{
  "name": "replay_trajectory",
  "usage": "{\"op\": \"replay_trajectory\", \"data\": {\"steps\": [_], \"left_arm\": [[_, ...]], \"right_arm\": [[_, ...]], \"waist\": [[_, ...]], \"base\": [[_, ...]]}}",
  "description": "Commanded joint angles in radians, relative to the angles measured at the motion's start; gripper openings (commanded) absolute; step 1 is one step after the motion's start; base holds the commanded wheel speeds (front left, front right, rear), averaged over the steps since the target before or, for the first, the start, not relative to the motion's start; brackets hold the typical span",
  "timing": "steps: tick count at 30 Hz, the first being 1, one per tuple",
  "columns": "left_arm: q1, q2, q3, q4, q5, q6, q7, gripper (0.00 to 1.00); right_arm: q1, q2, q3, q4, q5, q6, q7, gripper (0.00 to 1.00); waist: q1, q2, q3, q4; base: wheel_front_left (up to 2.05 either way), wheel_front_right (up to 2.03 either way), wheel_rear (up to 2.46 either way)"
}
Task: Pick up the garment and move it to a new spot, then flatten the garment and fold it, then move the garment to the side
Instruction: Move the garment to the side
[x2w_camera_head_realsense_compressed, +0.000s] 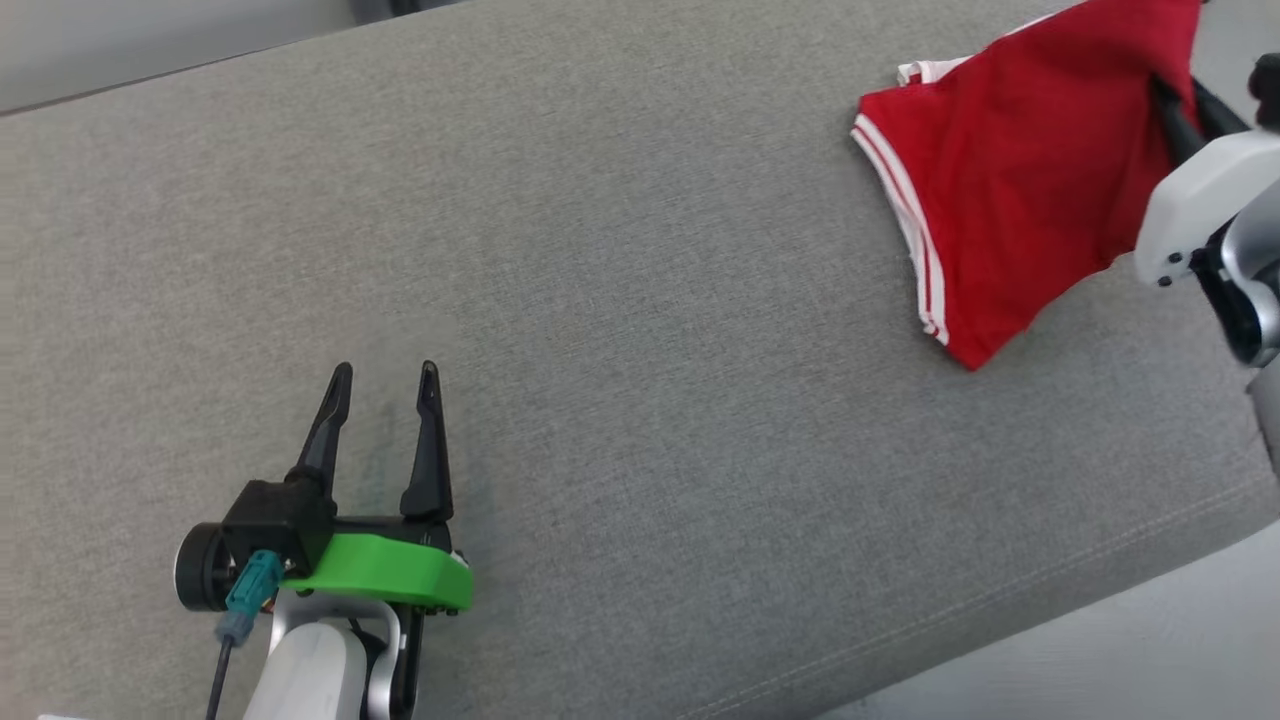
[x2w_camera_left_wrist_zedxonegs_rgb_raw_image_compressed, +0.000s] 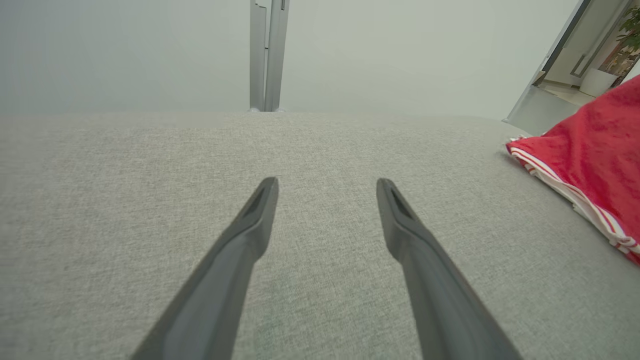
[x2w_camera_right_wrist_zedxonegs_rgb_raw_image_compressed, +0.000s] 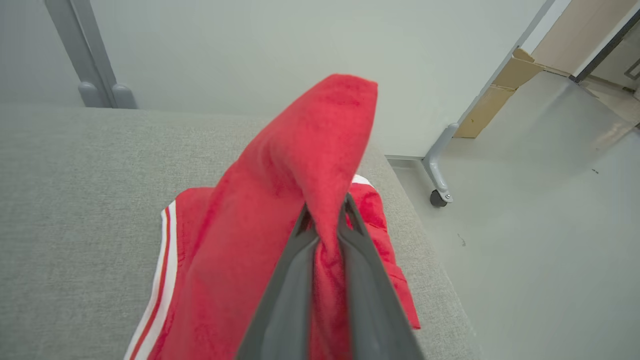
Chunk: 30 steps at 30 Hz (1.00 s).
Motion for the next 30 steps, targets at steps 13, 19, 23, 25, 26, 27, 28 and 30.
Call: {"op": "replay_trajectory", "data": {"steps": [13, 19, 23, 25, 26, 27, 28, 30], "left_arm": [[-0.036, -0.001, -0.009, -0.011, 0.000, -0.001, -0.005, 1.00], [-0.040, -0.003, -0.010, -0.012, 0.003, -0.001, -0.004, 1.00], [-0.036, -0.004, -0.003, -0.009, 0.003, 0.002, -0.005, 1.00], [-0.031, -0.004, -0.001, -0.009, 0.003, 0.003, -0.005, 1.00], [-0.030, -0.004, 0.001, -0.008, 0.002, 0.002, -0.004, 1.00], [-0.029, -0.004, 0.002, -0.006, 0.001, 0.002, -0.004, 1.00], [-0.028, -0.005, 0.002, -0.004, 0.000, 0.001, -0.004, 1.00], [-0.030, -0.006, 0.000, -0.001, -0.001, -0.001, -0.004, 1.00]], "right_arm": [[-0.132, -0.144, -0.094, 0.201, -0.107, -0.002, 0.001, 0.00], [-0.120, -0.160, -0.227, 0.314, -0.200, -0.002, -0.004, 1.00], [-0.118, -0.131, -0.323, 0.331, -0.293, -0.002, -0.050, 1.00], [-0.119, -0.097, -0.345, 0.334, -0.322, -0.002, -0.067, 1.00], [-0.120, -0.085, -0.352, 0.335, -0.331, -0.002, -0.072, 1.00], [-0.122, -0.071, -0.353, 0.333, -0.340, -0.002, -0.083, 1.00], [-0.122, -0.061, -0.354, 0.332, -0.344, -0.002, -0.092, 1.00], [-0.124, -0.028, -0.348, 0.329, -0.339, -0.002, -0.113, 1.00]], "waist": [[0.0000, 0.0000, 0.072, 0.168], [0.0000, 0.0000, 0.074, 0.187], [0.0000, 0.0000, 0.065, 0.181], [0.0000, 0.0000, 0.057, 0.175], [0.0000, 0.0000, 0.052, 0.172], [0.0000, 0.0000, 0.045, 0.167], [0.0000, 0.0000, 0.039, 0.164], [0.0000, 0.0000, 0.022, 0.158]], "base": [[0.00, 0.00, 0.00], [0.00, 0.00, 0.00], [0.00, 0.00, 0.00], [0.00, 0.00, 0.00], [0.00, 0.00, 0.00], [0.00, 0.00, 0.00], [0.00, 0.00, 0.00], [0.00, 0.00, 0.00]]}}
